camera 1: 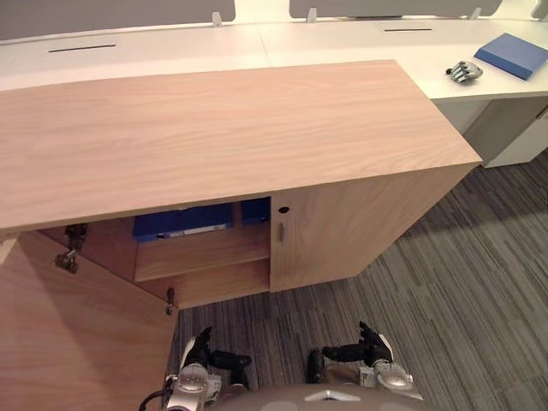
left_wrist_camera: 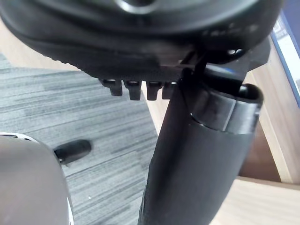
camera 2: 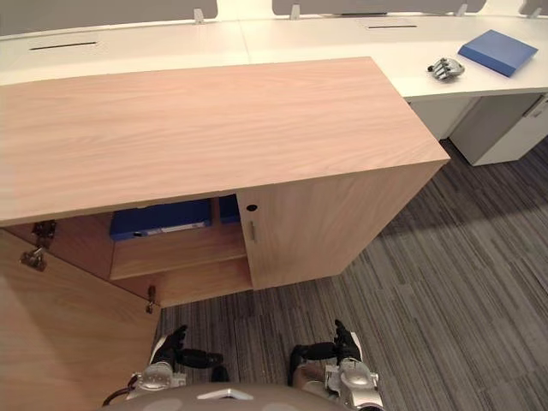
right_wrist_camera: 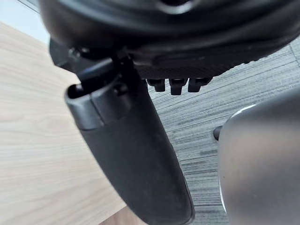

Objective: Walk over to the cabinet, pick up the folder, carry it to the office cabinet, place the folder inside the office cabinet, then close the office cabinet door

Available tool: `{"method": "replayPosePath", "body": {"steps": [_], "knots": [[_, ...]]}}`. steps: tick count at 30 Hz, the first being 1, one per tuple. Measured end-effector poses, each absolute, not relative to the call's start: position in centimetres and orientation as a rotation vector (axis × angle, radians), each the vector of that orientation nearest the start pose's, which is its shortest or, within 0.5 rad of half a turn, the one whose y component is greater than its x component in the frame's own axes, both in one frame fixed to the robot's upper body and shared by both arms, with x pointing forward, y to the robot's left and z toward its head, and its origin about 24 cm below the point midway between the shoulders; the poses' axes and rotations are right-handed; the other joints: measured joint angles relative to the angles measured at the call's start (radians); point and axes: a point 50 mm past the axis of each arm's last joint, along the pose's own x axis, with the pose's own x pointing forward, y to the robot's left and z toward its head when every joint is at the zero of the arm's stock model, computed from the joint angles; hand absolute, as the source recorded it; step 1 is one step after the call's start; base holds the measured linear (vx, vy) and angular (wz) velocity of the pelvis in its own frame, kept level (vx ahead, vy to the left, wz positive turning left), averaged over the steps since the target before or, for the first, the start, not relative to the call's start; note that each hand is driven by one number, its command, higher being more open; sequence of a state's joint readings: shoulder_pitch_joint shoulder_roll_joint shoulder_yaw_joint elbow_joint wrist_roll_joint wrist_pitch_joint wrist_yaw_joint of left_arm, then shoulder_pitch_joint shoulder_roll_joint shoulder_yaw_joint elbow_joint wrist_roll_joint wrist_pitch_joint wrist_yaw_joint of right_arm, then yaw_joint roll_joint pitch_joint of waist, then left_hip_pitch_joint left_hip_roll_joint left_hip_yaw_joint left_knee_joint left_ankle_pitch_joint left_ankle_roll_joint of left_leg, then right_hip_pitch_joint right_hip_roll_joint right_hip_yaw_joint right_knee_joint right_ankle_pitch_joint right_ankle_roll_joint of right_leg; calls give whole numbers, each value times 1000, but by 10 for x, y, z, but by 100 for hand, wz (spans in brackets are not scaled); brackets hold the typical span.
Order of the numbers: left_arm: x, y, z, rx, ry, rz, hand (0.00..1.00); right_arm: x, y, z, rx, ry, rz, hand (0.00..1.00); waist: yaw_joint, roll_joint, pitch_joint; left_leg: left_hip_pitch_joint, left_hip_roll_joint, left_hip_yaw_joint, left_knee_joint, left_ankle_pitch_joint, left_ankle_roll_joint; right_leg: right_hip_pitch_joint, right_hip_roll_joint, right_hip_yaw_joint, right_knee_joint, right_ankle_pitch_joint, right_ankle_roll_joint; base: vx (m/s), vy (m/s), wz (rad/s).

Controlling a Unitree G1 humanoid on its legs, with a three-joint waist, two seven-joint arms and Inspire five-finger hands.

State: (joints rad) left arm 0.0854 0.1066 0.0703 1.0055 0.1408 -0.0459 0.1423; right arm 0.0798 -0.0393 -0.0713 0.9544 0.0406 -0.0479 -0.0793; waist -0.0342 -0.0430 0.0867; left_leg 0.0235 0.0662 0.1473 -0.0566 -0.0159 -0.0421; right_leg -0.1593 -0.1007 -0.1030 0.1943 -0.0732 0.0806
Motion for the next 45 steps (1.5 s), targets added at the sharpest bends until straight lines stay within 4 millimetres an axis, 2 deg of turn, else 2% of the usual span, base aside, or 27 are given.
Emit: {"method": "replayPosePath", "body": {"steps": [4, 9, 15, 20, 23, 26, 32, 34, 38, 42, 43, 45], "knots": [[102, 210, -154, 165, 1037, 280, 100, 117, -187, -151, 1, 982, -239, 100, 16, 5, -1, -13, 0, -46, -10, 2, -1, 8, 12, 3, -6, -22, 3, 51, -39, 39], [98, 215, -154, 92, 1041, 366, 100, 113, -190, -153, 23, 998, -281, 100, 23, 16, -2, 3, -1, -139, -14, 7, 4, 79, 9, -32, -10, -33, -17, 162, -1, 58], [78, 231, -154, -74, 1042, 587, 100, 124, -191, -149, 9, 968, -294, 100, 31, 11, -4, 7, -25, -233, 38, 6, 3, 184, -13, -88, -34, -41, -31, 85, 20, 70], [70, 247, -150, -155, 1005, 737, 100, 127, -191, -148, 10, 958, -292, 100, 63, 12, -1, -17, -51, -311, 55, 12, -5, 228, -36, -164, -45, -63, -13, -32, -8, 60], [65, 252, -148, -193, 986, 789, 100, 126, -189, -148, 10, 961, -299, 100, 77, 10, 0, -28, -74, -372, 53, 28, 3, 251, -58, -216, -40, -101, 4, -112, -42, 71], [60, 257, -147, -235, 972, 853, 100, 128, -188, -147, 12, 947, -302, 100, 83, 17, 13, -25, -81, -410, 41, 52, 7, 268, -66, -259, -33, -114, 5, -131, -27, 46], [41, 280, -139, -291, 910, 1031, 100, 134, -185, -143, 23, 913, -304, 100, 90, 17, 22, -32, -75, -405, 32, 52, 5, 294, -72, -320, -19, -138, 14, -109, -17, 34], [43, 287, -134, -299, 868, 1057, 100, 137, -183, -141, 27, 898, -302, 100, 110, 12, 25, -32, -81, -407, 45, 51, 3, 312, -76, -334, -20, -146, 19, 20, -8, 19], [58, 300, -121, -272, 781, 1042, 100, 141, -184, -138, 26, 882, -302, 100, 123, 14, 27, -38, -104, -432, 81, 42, -7, 345, -85, -361, -29, -143, 24, 69, -17, 22], [75, 334, -97, -185, 666, 1036, 100, 140, -185, -139, 24, 892, -302, 100, 129, 18, 36, -45, -107, -434, 123, 12, -6, 357, -84, -350, -40, -141, 22, 58, -10, 3], [82, 349, -84, -144, 612, 1037, 100, 140, -186, -139, 21, 892, -303, 100, 132, 22, 39, -43, -106, -431, 128, 8, -7, 360, -83, -338, -40, -140, 20, 14, -6, -4], [88, 364, -69, -102, 552, 1039, 100, 140, -186, -139, 18, 891, -302, 100, 132, 25, 42, -41, -104, -430, 133, 2, -4, 362, -81, -329, -41, -138, 17, -3, -3, -4]]}}
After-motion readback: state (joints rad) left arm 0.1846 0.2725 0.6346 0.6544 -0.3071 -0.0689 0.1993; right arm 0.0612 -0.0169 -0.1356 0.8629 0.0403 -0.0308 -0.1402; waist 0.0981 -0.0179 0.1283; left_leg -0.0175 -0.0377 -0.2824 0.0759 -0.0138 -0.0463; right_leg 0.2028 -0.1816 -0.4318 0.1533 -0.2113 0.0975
